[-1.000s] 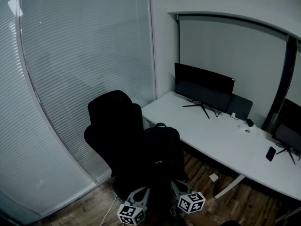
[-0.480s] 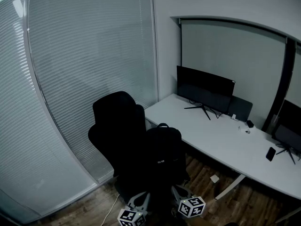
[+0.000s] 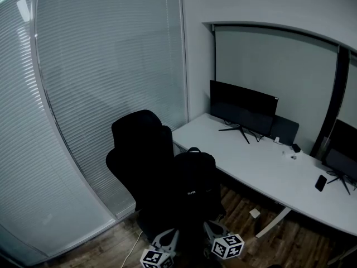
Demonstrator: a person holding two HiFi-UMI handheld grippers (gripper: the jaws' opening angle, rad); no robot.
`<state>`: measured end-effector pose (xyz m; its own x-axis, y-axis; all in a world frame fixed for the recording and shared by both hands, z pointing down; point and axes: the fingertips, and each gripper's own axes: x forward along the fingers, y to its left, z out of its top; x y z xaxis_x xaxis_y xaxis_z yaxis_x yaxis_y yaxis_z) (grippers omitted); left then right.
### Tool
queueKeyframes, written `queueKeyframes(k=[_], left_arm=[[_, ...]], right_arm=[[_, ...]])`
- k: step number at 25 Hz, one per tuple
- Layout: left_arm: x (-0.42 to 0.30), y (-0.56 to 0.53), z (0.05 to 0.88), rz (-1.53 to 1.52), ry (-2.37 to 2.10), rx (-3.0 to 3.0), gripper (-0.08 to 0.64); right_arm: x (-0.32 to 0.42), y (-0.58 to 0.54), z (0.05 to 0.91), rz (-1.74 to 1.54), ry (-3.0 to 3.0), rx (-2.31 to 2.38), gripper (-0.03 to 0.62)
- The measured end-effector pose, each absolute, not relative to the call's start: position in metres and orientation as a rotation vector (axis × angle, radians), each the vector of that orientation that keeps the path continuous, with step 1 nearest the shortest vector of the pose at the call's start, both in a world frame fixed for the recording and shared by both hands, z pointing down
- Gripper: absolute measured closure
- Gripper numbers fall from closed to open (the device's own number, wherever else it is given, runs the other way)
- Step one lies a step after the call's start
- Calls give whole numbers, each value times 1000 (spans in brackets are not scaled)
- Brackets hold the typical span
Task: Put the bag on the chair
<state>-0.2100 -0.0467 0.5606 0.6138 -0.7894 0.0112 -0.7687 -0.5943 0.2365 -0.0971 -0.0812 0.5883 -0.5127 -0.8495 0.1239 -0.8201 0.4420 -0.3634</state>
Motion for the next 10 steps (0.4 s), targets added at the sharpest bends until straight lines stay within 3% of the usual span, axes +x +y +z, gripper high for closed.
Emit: queueKeyframes(k=[10], left_arm=[[-206,-37,551,-117,-1288,2623,541]], right_arm=[[-92,-75,574,-591,2600,-1489,548]])
